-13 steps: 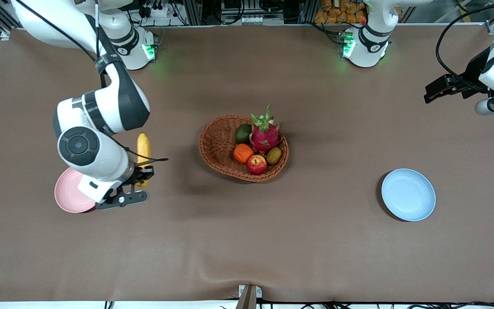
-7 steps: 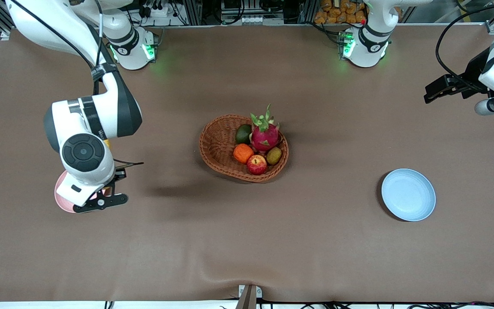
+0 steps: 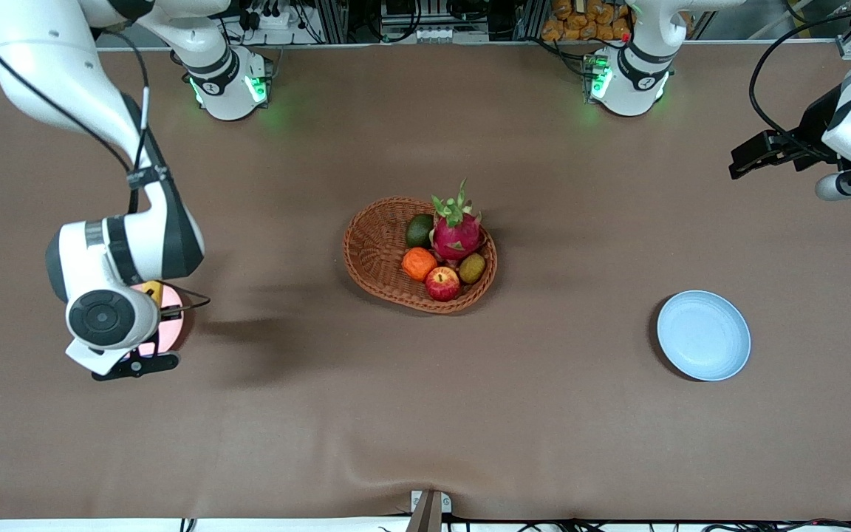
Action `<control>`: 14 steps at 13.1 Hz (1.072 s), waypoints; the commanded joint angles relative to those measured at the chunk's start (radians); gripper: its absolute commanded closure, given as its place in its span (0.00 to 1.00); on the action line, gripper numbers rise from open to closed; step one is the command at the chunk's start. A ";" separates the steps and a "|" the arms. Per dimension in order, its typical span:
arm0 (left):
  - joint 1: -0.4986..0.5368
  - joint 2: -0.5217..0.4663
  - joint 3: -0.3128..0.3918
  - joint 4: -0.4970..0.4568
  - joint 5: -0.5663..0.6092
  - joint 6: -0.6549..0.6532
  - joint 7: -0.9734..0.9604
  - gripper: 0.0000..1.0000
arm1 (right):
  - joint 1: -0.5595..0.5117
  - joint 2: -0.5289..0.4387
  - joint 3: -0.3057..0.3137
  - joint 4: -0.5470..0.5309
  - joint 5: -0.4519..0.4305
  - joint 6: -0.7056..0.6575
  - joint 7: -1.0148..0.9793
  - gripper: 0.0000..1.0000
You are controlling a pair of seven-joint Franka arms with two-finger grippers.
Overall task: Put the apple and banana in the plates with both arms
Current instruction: 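Carry the banana with the right gripper over the pink plate, then lower the banana onto the pink plate while the left gripper reaches out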
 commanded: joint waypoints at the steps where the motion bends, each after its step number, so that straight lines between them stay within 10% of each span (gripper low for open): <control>1: 0.006 0.000 -0.002 0.004 -0.016 0.003 0.022 0.00 | -0.010 0.007 -0.036 -0.007 -0.020 0.058 -0.075 1.00; 7: 0.005 0.007 -0.002 0.004 -0.016 0.006 0.022 0.00 | -0.010 0.030 -0.114 -0.064 -0.023 0.165 -0.118 1.00; 8: 0.003 0.004 -0.002 0.006 -0.016 0.006 0.022 0.00 | -0.009 0.030 -0.123 -0.062 -0.024 0.178 -0.173 0.75; 9: 0.005 0.003 -0.002 0.006 -0.016 0.006 0.022 0.00 | -0.010 0.030 -0.134 -0.059 -0.018 0.190 -0.222 0.11; 14: -0.034 0.038 -0.027 0.006 -0.042 0.028 -0.012 0.00 | -0.001 0.018 -0.146 -0.050 -0.017 0.174 -0.238 0.00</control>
